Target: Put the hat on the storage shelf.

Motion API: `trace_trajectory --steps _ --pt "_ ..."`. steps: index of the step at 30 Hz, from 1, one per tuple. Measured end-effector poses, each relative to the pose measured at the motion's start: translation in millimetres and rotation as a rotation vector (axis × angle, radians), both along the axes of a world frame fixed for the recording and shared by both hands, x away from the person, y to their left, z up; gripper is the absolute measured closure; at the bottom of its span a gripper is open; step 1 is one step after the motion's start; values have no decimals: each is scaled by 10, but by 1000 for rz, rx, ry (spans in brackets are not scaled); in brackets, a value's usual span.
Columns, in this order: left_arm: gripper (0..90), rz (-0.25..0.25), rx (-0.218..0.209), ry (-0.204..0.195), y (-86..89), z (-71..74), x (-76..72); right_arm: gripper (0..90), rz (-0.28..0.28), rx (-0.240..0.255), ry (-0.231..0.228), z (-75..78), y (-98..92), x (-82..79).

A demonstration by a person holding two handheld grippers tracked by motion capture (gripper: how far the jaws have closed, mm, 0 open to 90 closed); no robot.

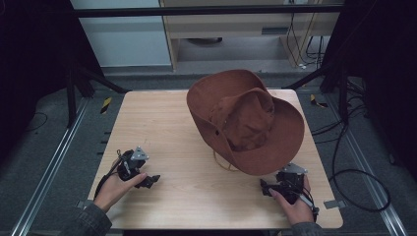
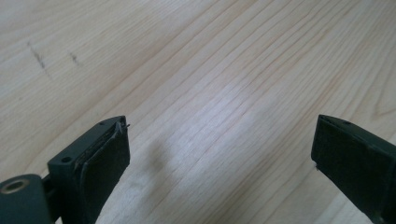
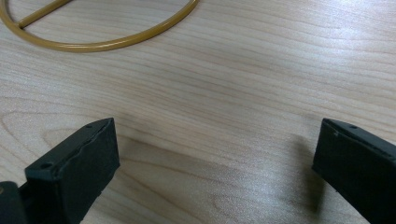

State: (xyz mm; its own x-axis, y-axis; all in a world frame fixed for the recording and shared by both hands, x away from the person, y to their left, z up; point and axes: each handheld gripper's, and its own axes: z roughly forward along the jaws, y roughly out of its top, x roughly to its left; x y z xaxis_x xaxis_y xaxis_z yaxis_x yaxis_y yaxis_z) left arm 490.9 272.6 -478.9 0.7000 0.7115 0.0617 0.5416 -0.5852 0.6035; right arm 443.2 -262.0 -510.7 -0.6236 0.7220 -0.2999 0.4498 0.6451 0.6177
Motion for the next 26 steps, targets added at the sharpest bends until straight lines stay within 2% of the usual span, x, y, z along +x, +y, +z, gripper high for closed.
trace_trajectory --steps 5,6,7,10,16,19,26 --pt "42 38 -4 9 114 -113 13 5 0 -1 -1 0 0 0" --pt "43 42 -12 8 133 -130 16 4 -8 14 11 -5 12 -13" --pt "42 50 -18 9 150 -144 21 4 0 -2 -1 0 0 0" --pt "32 58 -37 10 187 -186 46 4 0 0 0 0 0 0" --pt "0 49 -75 -18 198 -236 63 4 0 -1 0 0 0 0" --pt "0 63 -122 -69 221 -290 40 4 0 -1 0 0 0 0" --pt "0 60 -124 -72 223 -293 43 5 -6 4 2 -4 6 -4"
